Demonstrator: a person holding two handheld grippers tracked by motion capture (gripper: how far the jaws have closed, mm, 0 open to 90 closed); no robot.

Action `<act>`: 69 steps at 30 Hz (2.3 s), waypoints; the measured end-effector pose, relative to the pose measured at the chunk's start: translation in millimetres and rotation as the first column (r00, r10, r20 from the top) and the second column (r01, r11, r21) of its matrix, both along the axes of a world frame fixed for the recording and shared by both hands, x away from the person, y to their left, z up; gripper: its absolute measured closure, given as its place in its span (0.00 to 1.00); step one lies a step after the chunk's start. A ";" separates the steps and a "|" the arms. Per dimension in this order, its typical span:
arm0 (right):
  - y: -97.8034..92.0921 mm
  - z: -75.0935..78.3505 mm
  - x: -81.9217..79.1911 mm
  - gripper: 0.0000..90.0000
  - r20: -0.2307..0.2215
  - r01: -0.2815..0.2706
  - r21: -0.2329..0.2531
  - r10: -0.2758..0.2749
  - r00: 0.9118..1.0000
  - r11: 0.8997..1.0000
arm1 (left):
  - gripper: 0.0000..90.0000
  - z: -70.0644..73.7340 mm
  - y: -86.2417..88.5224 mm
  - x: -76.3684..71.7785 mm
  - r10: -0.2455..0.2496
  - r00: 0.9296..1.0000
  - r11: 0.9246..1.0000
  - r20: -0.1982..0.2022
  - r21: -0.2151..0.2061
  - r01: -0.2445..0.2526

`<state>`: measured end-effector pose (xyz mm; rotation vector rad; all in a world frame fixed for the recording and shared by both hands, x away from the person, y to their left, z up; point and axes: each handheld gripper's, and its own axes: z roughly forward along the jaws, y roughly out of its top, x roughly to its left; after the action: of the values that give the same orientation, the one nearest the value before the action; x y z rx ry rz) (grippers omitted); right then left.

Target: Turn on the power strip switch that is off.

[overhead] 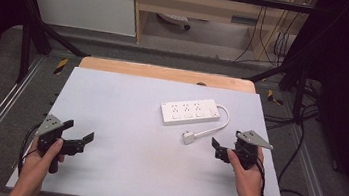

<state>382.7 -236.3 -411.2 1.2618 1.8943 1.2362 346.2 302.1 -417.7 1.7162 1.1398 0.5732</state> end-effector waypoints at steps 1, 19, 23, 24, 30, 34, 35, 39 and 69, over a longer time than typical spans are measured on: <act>1.8 1.1 1.7 0.05 0.003 -0.001 -0.003 0.001 1.000 1.000 | 0.08 0.0 0.0 0.0 0.000 1.000 1.000 0.000 0.000 0.000; 20.5 30.1 26.0 0.14 0.020 -0.039 0.003 0.039 0.999 0.999 | 0.08 -5.0 4.6 -8.4 0.021 1.000 1.000 -0.018 0.014 -0.020; 22.8 37.6 31.8 0.26 0.021 -0.060 0.012 0.060 0.998 0.998 | 0.08 -4.5 5.6 -8.2 0.024 0.999 1.000 -0.028 0.003 -0.024; 23.6 39.2 33.1 0.32 0.033 -0.048 0.015 0.048 0.998 0.999 | 0.08 -4.2 6.1 -8.2 0.028 0.999 1.000 -0.027 0.006 -0.028; 31.0 44.3 40.0 0.56 0.073 -0.031 -0.013 0.032 0.997 0.999 | 0.08 -1.8 7.6 -12.2 0.018 1.000 1.000 -0.016 0.002 -0.018; 35.4 46.8 44.7 0.73 0.087 -0.033 -0.012 0.034 0.996 0.999 | 0.08 -1.0 7.3 -11.9 0.015 1.000 1.000 -0.016 0.000 -0.015; 37.5 47.1 46.7 0.77 0.088 -0.043 -0.015 0.044 0.995 0.999 | 0.08 -0.7 7.3 -11.8 0.014 1.000 1.000 -0.016 0.002 -0.014; 42.5 47.6 51.9 0.89 0.097 -0.053 -0.026 0.055 0.994 0.998 | 0.08 0.3 6.7 -12.6 0.011 1.000 1.000 -0.010 0.014 -0.010; 46.8 40.7 85.4 1.00 0.063 -0.056 -0.016 0.057 0.996 0.998 | 0.08 0.9 6.3 -13.9 -0.006 1.000 1.000 -0.017 0.026 0.006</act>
<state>468.1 -189.5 -370.5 1.1551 1.9018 1.2751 332.3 308.4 -416.8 1.7495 1.1435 0.5732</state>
